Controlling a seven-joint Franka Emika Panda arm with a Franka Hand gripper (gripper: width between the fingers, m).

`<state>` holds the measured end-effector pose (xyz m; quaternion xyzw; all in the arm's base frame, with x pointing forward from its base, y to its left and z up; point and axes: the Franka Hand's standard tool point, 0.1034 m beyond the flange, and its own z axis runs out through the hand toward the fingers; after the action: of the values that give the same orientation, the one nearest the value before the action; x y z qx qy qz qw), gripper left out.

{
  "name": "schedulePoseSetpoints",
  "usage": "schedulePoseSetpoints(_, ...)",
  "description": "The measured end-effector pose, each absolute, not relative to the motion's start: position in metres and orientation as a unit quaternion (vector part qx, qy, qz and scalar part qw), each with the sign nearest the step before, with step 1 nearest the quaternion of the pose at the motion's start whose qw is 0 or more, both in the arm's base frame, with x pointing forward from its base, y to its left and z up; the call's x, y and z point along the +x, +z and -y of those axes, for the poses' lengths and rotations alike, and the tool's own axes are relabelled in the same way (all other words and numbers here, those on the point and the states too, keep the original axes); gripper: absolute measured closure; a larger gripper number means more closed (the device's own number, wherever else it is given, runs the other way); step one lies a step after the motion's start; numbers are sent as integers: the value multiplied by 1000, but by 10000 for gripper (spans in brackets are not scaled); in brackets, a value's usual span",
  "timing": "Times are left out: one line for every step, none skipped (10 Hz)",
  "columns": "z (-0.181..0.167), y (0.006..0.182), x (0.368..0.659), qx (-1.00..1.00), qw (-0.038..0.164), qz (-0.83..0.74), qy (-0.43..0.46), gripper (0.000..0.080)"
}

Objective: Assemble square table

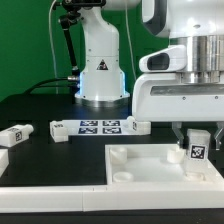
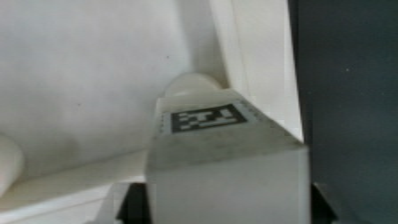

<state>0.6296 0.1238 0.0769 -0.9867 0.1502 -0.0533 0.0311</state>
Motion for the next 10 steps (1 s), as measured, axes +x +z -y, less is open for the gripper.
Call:
schedulePoseSetpoints(-123,77,629,-975,32,-215,-51,496)
schedulePoseSetpoints(-120,76,629,-961,38,-270,-45,496)
schedulePoseSetpoints(-117,74,629,-932,54,-357,-22,500)
schedulePoseSetpoints(-115,74,632,-906,64,-419,4,500)
schedulePoseSetpoints(-111,73,633,-871,75,-484,22,502)
schedulePoseSetpoints(-108,72,633,-841,85,-533,33,502)
schedulePoseSetpoints(-112,72,632,-817,80,-570,35,502)
schedulePoseSetpoints(-113,72,632,-809,76,-582,33,502)
schedulePoseSetpoints(-112,72,632,-813,77,-576,33,498)
schedulePoseSetpoints(-114,73,633,-835,77,-545,26,498)
